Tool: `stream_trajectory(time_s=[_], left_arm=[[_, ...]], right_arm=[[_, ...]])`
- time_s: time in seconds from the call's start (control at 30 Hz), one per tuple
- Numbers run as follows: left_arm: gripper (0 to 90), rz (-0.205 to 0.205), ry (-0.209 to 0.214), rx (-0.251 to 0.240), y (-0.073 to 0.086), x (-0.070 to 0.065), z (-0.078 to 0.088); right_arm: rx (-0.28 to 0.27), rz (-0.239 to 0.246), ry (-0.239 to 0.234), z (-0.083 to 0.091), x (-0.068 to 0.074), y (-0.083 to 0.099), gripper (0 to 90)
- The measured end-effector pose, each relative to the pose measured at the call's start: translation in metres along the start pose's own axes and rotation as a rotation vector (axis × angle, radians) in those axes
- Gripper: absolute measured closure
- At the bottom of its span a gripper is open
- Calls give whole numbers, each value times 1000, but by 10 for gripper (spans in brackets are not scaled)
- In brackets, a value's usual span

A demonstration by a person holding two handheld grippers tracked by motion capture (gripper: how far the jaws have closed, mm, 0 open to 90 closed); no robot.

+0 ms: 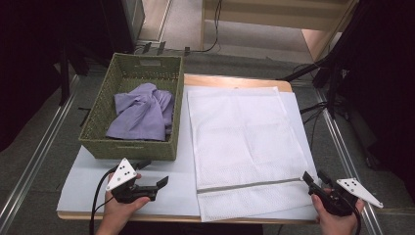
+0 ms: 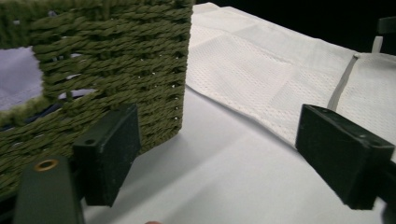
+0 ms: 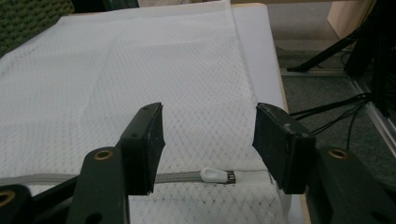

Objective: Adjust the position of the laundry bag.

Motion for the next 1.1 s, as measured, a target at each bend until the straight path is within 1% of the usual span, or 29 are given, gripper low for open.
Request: stream_trajectory(time_s=[0.03, 0.07, 0.13, 0.2, 0.23, 0.27, 0.3, 0.37, 0.43, 0.53, 0.57, 0.67, 0.7, 0.77, 0.8, 0.83, 0.9, 0.93, 0.97, 1.03, 1.07, 1.1], left_arm=[[168, 0, -1, 0, -1, -2, -3], [196, -2, -3, 0, -1, -5, -6], [232, -2, 1, 8, -2, -11, -13], [279, -8, 15, 17, -4, -18, -20], [305, -12, 12, 25, -4, -21, -24], [332, -18, 0, 34, -4, -24, -28], [356, -18, -5, 39, -5, -27, -32], [401, -7, -9, 53, -7, -33, -39], [424, -11, -15, 68, -8, -40, -47], [440, -17, -23, 99, -10, -47, -57], [447, -8, -24, 109, -10, -48, -61], [452, 39, -18, 151, -7, -48, -73], [453, 41, -15, 170, -5, -47, -77], [453, 42, -23, 197, -3, -46, -83], [457, 45, -32, 199, -3, -46, -85], [463, 48, -27, 204, -2, -46, -87], [466, 43, -26, 215, -1, -48, -90], [467, 44, -23, 219, 0, -50, -92], [463, 49, -15, 221, 1, -51, -94], [455, 55, -6, 218, 2, -56, -96], [450, 48, -5, 225, 3, -58, -96], [446, 46, 0, 225, 3, -60, -97]], right_arm=[[1, 14, 9, -1, 0, 0, 449], [8, 15, 10, -2, 1, 1, 470], [9, 6, -9, -2, 1, 1, 500], [9, -8, -3, -2, -1, 1, 520], [4, -12, -2, -2, -2, 1, 521], [-1, -19, -2, -2, -3, 0, 540], [-7, -13, 9, -2, -5, 0, 547], [-6, -12, 31, -2, -6, -1, 546], [3, -11, 33, -2, -7, 0, 547], [14, -11, 38, -3, -10, 1, 565], [23, -25, 37, -4, -12, 2, 570], [42, -51, 29, -7, -17, 6, 588], [41, -44, 35, -8, -19, 7, 593], [50, -43, 44, -8, -23, 9, 594], [50, -51, 42, -8, -25, 9, 596], [53, -56, 39, -8, -26, 10, 601], [53, -57, 50, -9, -30, 11, 603], [57, -66, 53, -9, -31, 12, 604], [59, -61, 54, -10, -33, 12, 604], [75, -66, 60, -12, -36, 15, 609], [82, -78, 58, -13, -36, 16, 616], [91, -70, 55, -14, -37, 17, 623]])
Point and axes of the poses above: each handheld gripper's, and its own axes: z roughly backward along the jaws, y roughly out of its underside, x roughly to its left, the point moved 6 cm from there along -z, roughly forward along the jaws, and after that the axes turned 7 degrees about y, right-handed, at the moved point
